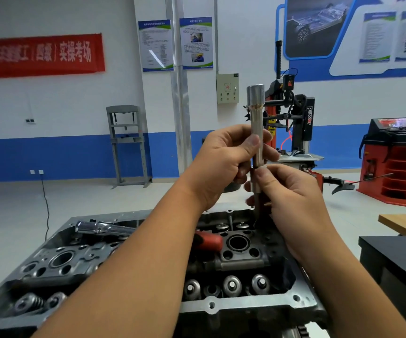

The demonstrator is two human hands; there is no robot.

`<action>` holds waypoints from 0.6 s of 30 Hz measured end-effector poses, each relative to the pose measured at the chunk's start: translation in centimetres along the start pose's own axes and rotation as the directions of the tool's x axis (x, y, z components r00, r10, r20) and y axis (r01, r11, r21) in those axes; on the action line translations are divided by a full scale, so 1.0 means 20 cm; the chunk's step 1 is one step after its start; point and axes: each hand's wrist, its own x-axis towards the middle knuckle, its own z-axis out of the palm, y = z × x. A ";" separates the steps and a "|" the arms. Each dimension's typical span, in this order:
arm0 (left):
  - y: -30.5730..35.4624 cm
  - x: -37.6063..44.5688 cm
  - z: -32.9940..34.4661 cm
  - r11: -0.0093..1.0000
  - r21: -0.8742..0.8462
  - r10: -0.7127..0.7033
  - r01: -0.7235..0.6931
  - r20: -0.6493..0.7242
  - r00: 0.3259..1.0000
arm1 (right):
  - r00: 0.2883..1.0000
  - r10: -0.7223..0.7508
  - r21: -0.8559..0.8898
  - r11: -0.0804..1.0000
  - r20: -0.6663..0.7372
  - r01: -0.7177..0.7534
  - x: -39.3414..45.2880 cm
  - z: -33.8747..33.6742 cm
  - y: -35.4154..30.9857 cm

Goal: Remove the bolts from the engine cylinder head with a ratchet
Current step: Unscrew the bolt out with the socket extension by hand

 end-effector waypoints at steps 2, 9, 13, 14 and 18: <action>0.00 0.00 0.00 1.000 0.018 0.017 -0.017 -0.014 1.000 | 1.000 0.004 0.050 0.999 -0.013 -0.003 0.00 0.00 0.00; 0.00 0.00 0.00 1.000 0.003 0.004 -0.004 -0.006 1.000 | 0.998 -0.024 0.016 1.000 -0.055 0.024 -0.01 -0.01 0.00; 0.00 0.00 0.00 0.999 -0.001 -0.037 0.037 0.010 0.999 | 0.998 -0.010 0.017 1.000 -0.059 0.012 0.00 0.00 0.01; 0.00 -0.01 0.00 1.000 0.018 -0.025 0.025 0.004 1.000 | 0.998 -0.009 0.028 1.000 -0.060 0.011 0.00 0.00 0.01; 0.01 -0.02 0.01 0.996 0.081 0.038 -0.032 -0.071 0.997 | 0.997 -0.041 0.023 0.999 -0.064 0.042 -0.01 -0.01 0.02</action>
